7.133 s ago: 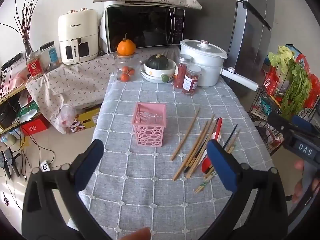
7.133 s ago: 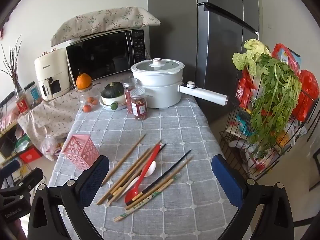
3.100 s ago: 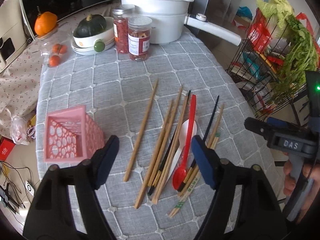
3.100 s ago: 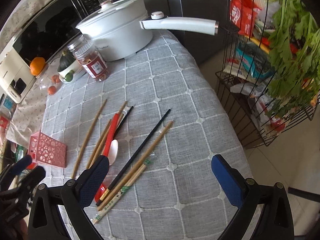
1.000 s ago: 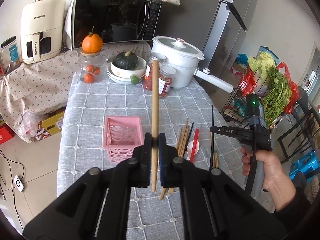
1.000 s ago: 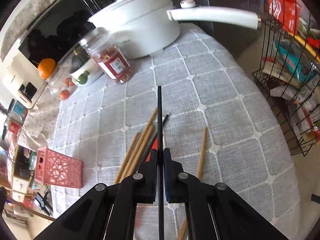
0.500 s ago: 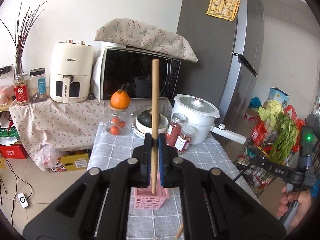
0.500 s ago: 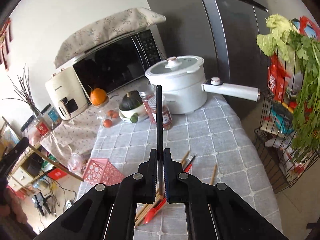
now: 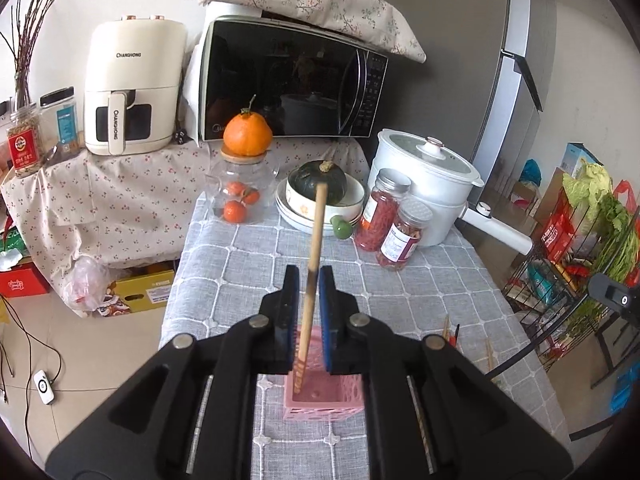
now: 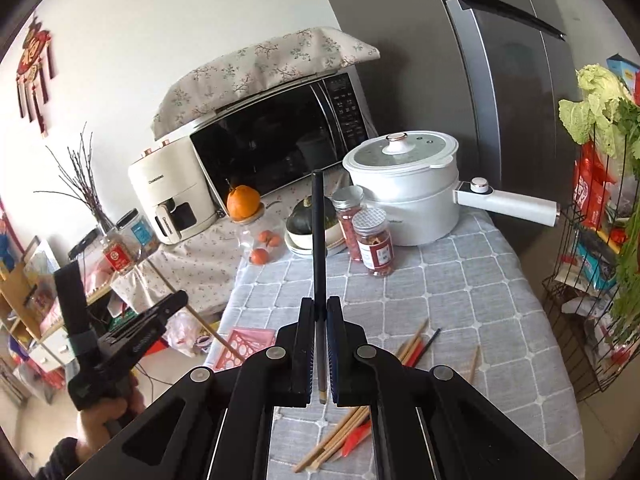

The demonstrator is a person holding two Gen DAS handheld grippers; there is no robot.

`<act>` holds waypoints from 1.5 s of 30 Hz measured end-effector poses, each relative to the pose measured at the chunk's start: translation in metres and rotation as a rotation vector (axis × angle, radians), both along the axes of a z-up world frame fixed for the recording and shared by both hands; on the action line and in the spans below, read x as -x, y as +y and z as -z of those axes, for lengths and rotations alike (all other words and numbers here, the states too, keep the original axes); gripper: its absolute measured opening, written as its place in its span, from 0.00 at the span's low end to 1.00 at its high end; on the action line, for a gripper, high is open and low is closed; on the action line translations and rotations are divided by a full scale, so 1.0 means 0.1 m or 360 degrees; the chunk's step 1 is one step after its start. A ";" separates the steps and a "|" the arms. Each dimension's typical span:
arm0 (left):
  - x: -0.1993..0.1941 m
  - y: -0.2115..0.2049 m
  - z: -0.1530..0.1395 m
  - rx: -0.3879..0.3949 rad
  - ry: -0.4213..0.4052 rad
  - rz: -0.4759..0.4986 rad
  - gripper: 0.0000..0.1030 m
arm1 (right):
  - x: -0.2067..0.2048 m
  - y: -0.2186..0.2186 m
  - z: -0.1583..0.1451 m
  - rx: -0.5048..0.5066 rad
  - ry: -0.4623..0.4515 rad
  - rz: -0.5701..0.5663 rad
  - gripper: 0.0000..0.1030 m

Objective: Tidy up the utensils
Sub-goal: 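Carry the wooden chopstick into the pink basket and open the left tool, then lower the black chopstick into the pink basket and open the right tool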

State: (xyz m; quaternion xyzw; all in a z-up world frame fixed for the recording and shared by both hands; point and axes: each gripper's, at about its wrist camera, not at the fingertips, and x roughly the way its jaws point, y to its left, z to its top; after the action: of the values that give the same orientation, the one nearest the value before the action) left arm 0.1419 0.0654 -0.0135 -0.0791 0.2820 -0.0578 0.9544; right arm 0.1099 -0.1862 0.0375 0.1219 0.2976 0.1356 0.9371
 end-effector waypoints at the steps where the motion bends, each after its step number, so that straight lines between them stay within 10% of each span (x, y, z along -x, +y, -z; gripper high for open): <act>1: 0.00 0.01 0.00 0.0020 0.0011 -0.0006 0.28 | 0.00 0.03 -0.01 -0.0004 -0.0004 -0.0011 0.05; 13: 0.27 0.19 -0.03 -0.0049 0.0169 -0.0050 0.72 | 0.05 0.39 -0.32 -0.0079 -0.0169 -0.0128 0.06; 25: 0.40 0.33 0.13 -0.0145 0.0309 -0.0032 0.73 | -0.26 0.83 -0.18 -0.0072 -0.0225 -0.0117 0.06; 37: 0.39 0.30 0.19 -0.0113 0.0377 0.0002 0.75 | -0.55 1.04 0.26 0.0007 0.0010 -0.0141 0.08; 45: 0.42 0.22 0.19 -0.0113 0.0394 0.0021 0.85 | -0.37 0.79 0.14 -0.0019 -0.0042 -0.0087 0.64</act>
State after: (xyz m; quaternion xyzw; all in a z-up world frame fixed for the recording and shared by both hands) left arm 0.1000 0.0869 -0.0324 -0.0498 0.4000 -0.0440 0.9141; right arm 0.1468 -0.1072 0.0237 0.1174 0.2875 0.1644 0.9362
